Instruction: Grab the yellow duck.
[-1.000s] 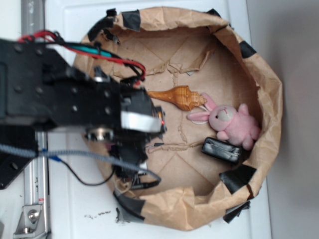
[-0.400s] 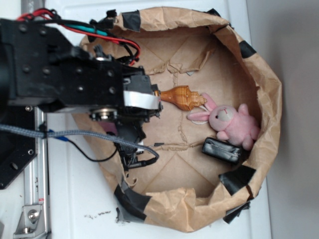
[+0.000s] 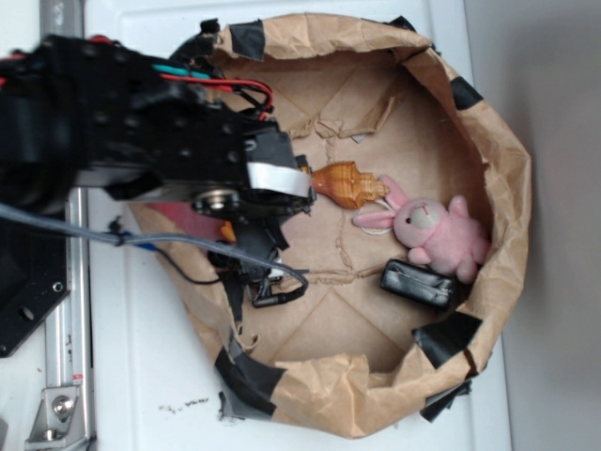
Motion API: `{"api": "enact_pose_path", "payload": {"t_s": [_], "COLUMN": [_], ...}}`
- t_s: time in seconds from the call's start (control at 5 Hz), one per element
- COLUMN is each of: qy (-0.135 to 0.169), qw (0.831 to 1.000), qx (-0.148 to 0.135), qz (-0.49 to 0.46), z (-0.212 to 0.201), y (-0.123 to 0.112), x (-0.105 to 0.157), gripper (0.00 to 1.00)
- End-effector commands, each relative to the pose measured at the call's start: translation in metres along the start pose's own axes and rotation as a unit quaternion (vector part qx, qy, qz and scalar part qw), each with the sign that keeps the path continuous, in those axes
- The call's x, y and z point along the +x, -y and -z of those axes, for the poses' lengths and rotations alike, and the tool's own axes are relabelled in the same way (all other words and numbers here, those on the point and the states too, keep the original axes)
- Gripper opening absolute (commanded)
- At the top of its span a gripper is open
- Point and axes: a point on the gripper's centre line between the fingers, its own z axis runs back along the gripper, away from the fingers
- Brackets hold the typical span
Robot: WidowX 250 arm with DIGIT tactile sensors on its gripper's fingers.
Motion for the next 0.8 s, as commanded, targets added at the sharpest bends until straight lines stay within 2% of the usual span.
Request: {"api": "enact_pose_path", "payload": {"t_s": [0.0,0.6], "qy": [0.044,0.091], "qw": [0.999,0.995], "qx": [-0.008,-0.011], "qz": [-0.008,-0.038], "z": [-0.023,-0.053], "y": [0.002,-0.009], "x": [-0.008,-0.001], "gripper": [0.00,0.00]}}
